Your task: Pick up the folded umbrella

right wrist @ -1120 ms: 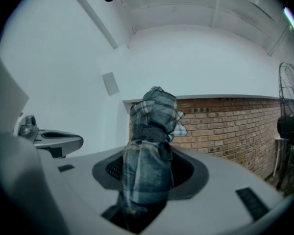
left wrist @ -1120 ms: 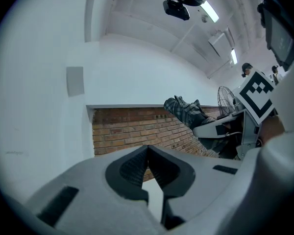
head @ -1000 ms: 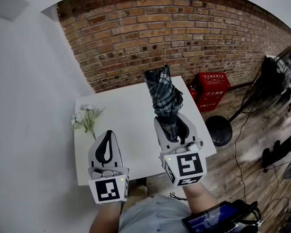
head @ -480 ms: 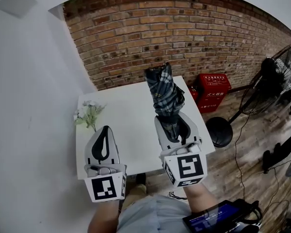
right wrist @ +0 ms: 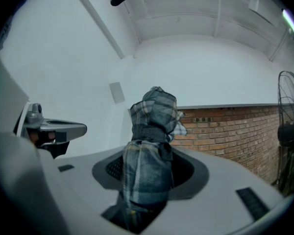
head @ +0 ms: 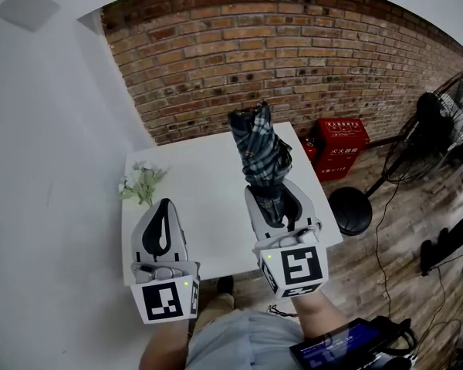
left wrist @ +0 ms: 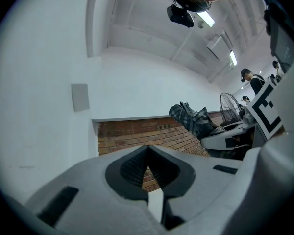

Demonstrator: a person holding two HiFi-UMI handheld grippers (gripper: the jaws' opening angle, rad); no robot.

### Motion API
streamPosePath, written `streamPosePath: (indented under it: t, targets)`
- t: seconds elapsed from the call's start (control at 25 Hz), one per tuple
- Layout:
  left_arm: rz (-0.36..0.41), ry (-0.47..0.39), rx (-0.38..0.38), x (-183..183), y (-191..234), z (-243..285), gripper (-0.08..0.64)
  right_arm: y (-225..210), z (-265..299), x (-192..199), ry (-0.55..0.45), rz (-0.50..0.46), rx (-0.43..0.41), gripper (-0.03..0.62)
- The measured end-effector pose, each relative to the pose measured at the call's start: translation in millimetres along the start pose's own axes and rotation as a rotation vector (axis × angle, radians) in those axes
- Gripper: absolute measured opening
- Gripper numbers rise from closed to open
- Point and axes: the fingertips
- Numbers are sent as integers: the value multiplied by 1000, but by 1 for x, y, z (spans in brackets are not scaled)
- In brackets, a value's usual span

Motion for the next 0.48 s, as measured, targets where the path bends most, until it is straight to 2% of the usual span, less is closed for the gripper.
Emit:
streamPosePath:
  t: [0.48]
  targets:
    - [6, 8, -3, 1, -1, 0, 6, -2, -2, -5, -28, 8, 6, 195]
Point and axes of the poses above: the fingertips, and each gripper's own axes: z forward along the fingers, y to its left, x out of its underside, and after that the axes turned 8 degrees about z, right-handed
